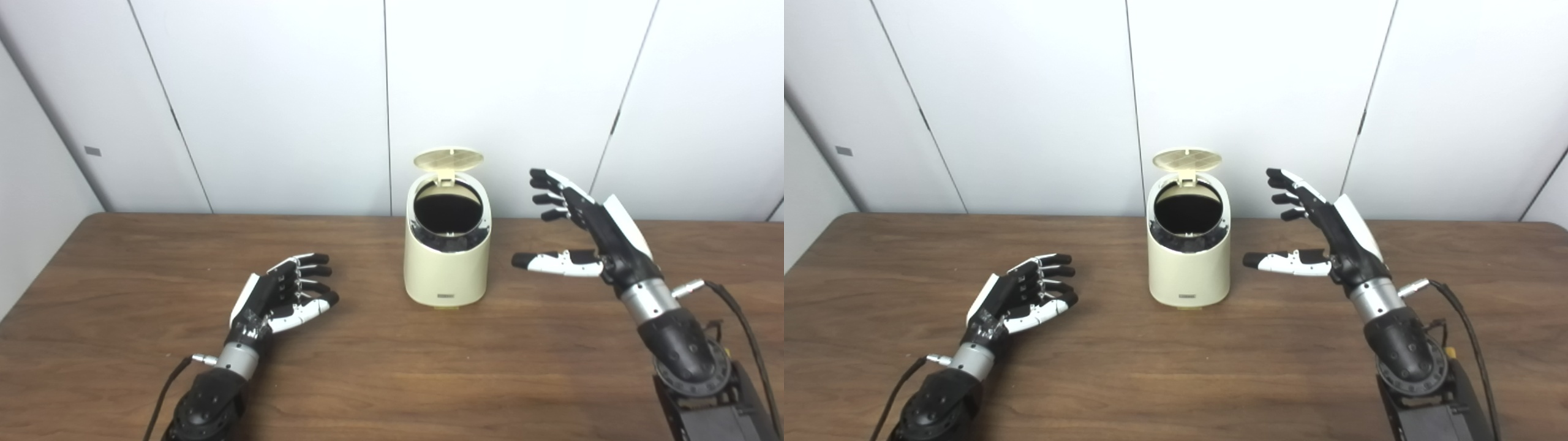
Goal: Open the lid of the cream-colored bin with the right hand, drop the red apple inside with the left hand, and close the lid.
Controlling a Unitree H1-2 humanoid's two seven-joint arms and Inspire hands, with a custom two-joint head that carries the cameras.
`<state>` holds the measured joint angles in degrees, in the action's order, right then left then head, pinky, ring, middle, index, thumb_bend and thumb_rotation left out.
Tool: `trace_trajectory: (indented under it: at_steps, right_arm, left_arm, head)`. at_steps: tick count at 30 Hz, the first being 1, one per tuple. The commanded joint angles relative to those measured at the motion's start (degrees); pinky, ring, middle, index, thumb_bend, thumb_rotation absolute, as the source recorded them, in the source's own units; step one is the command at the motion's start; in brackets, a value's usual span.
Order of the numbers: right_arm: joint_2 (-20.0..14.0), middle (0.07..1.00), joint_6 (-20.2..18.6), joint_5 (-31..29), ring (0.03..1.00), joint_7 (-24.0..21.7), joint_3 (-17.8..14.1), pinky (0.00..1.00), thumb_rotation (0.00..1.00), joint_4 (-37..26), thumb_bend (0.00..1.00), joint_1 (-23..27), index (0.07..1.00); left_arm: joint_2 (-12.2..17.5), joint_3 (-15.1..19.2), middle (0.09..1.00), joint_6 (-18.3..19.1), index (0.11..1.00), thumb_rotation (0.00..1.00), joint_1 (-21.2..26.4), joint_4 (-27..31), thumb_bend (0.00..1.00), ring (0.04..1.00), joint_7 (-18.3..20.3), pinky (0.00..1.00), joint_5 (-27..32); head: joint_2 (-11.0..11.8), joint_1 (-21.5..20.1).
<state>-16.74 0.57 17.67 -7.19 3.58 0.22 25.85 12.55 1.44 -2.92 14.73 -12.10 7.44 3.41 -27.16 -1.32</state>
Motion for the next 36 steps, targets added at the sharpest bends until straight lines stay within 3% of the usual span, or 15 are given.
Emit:
trace_trajectory:
  at_steps: [1, 3, 8, 11, 13, 20, 25, 28, 33, 36]
  right_arm:
    - [-1.5, 0.885, 0.3, 0.9, 0.830, -0.5, 0.3, 0.75, 0.34, -0.8, 0.76, 4.5, 0.868]
    - [-1.8, 0.886, -0.1, 1.8, 0.846, -0.9, 1.1, 0.77, 0.32, -0.5, 0.74, 6.1, 0.869]
    - [-2.8, 0.857, -2.4, 8.3, 0.831, -1.8, 4.4, 0.75, 0.53, 0.6, 0.71, 12.0, 0.859]
    - [-2.7, 0.871, -3.7, 8.5, 0.848, -3.1, 4.9, 0.71, 0.58, 1.6, 0.69, 14.6, 0.855]
    - [-2.7, 0.890, -4.6, 8.2, 0.872, -4.1, 5.1, 0.74, 0.60, 2.4, 0.67, 16.1, 0.860]
    - [-3.3, 0.917, -5.6, 8.8, 0.887, -6.5, 6.3, 0.75, 0.67, 4.4, 0.65, 19.3, 0.886]
    - [-4.8, 0.907, -6.3, 14.5, 0.901, -7.4, 9.3, 0.74, 0.76, 4.1, 0.67, 20.8, 0.882]
    - [-5.2, 0.895, -5.3, 15.5, 0.917, -7.7, 9.9, 0.76, 0.74, 3.4, 0.68, 21.1, 0.863]
    - [-5.7, 0.847, -2.0, 16.6, 0.915, -6.9, 10.4, 0.81, 0.67, 2.8, 0.66, 20.8, 0.810]
    - [-6.1, 0.828, -0.4, 17.5, 0.921, -6.7, 10.7, 0.86, 0.69, 3.1, 0.67, 20.6, 0.795]
  left_arm:
    - [0.3, -0.4, 0.715, -1.4, 0.750, 0.07, 0.7, 0.1, 0.63, 0.624, 0.1, 0.50, -1.2]
    - [0.2, -0.5, 0.716, -1.2, 0.750, 0.06, 0.6, 0.1, 0.63, 0.626, 0.0, 0.51, -1.5]
    - [-0.2, -0.6, 0.716, -1.3, 0.754, 0.00, 0.4, 0.2, 0.61, 0.629, 0.2, 0.51, -1.8]
    - [-0.3, -0.7, 0.714, -1.5, 0.753, 0.00, 0.5, 0.3, 0.60, 0.627, 0.1, 0.51, -2.0]
    - [-0.4, -0.7, 0.712, -1.3, 0.754, 0.00, 0.5, 0.5, 0.60, 0.622, -0.2, 0.50, -2.5]
    - [-0.7, -0.6, 0.718, -0.8, 0.755, 0.01, 0.6, 0.8, 0.61, 0.626, -0.1, 0.50, -2.0]
    - [-0.8, -0.7, 0.718, -1.9, 0.758, 0.01, 0.7, 0.4, 0.61, 0.623, -0.1, 0.49, -2.1]
    - [-0.9, -0.7, 0.716, -2.3, 0.760, 0.09, 0.8, 0.1, 0.63, 0.617, 0.1, 0.49, -2.0]
    - [-1.1, -0.8, 0.713, -2.0, 0.760, 0.10, 0.7, 0.4, 0.64, 0.612, -0.5, 0.48, -2.7]
    - [-1.3, -0.6, 0.710, -2.1, 0.762, 0.13, 0.7, 0.3, 0.65, 0.613, -0.3, 0.49, -2.0]
  head:
    - [0.0, -0.2]
    - [0.1, -0.2]
    - [0.3, 0.0]
    - [0.3, 0.2]
    - [0.4, 0.4]
    - [0.5, 0.6]
    - [0.5, 0.6]
    - [0.5, 0.6]
    - [0.2, 0.8]
    - [0.1, 1.1]
